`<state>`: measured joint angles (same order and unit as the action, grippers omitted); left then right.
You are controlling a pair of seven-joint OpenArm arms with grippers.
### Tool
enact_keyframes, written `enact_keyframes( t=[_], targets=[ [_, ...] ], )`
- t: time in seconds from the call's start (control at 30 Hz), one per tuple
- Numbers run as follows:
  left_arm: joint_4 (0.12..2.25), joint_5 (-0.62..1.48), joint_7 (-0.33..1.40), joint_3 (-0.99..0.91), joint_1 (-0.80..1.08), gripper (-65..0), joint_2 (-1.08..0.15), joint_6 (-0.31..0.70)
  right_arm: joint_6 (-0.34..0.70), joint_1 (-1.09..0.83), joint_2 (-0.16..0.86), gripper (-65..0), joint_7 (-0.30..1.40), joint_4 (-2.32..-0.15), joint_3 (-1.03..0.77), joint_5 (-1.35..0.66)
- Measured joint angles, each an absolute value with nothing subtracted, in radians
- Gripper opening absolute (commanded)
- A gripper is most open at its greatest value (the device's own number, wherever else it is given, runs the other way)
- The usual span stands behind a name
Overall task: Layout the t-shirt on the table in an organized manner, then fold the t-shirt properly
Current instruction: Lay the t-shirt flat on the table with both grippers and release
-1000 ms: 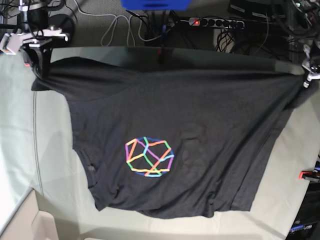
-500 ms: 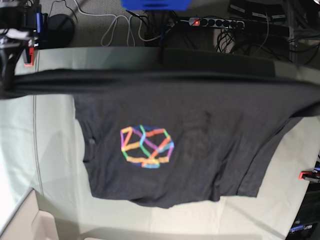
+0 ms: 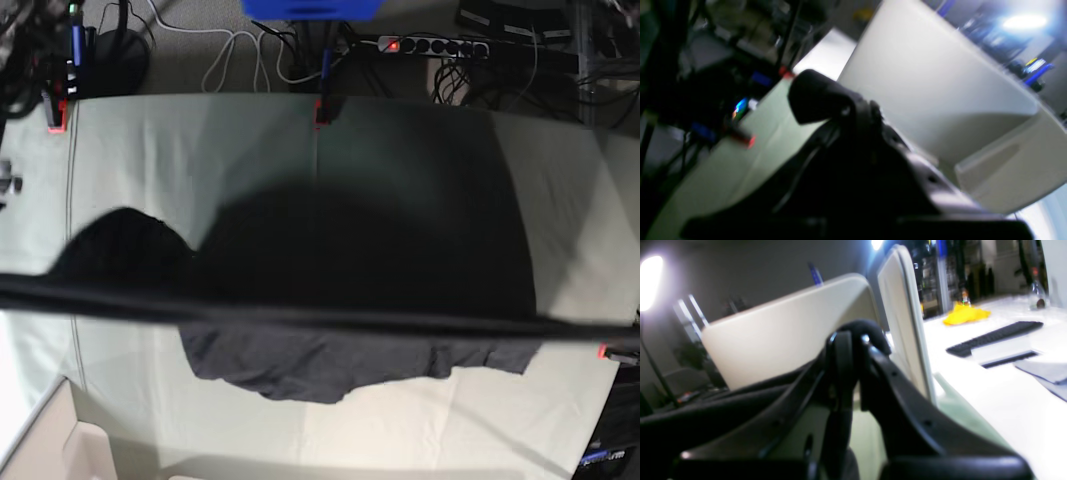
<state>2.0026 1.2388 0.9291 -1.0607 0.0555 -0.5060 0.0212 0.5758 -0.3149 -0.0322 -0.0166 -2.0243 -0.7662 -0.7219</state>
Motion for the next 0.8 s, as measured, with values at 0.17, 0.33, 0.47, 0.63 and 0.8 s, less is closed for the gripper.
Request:
enact_keyframes(
  t=[0.17, 0.33, 0.47, 0.63, 0.8],
  targets=[
    [1.988, 1.243, 0.917, -1.004, -0.189, -64.9, -0.586, 0.020, 0.579, -0.072, 0.007, -65.0, 0.101, -2.024, -0.765, -0.723],
    [1.979, 1.242, 0.916, -0.978, -0.283, -64.9, -0.602, 0.019, 0.575, 0.098, 0.043, -65.0, 0.154, -2.022, -0.770, -0.723],
    [1.962, 1.246, 0.916, -0.888, -0.376, -64.9, -0.594, 0.020, 0.570, 0.261, 0.048, -65.0, 0.183, -2.024, -0.767, -0.723],
    [1.938, 1.243, 0.922, -0.892, -0.426, -64.9, -0.529, 0.018, 0.577, 0.383, 0.116, -65.0, 0.188, -2.021, -0.767, -0.723],
    [1.878, 1.232, 0.915, -0.799, -0.559, -64.9, -0.479, 0.010, 0.562, 0.551, 0.124, -65.0, 0.184, -2.017, -0.713, -0.730]
  ],
)
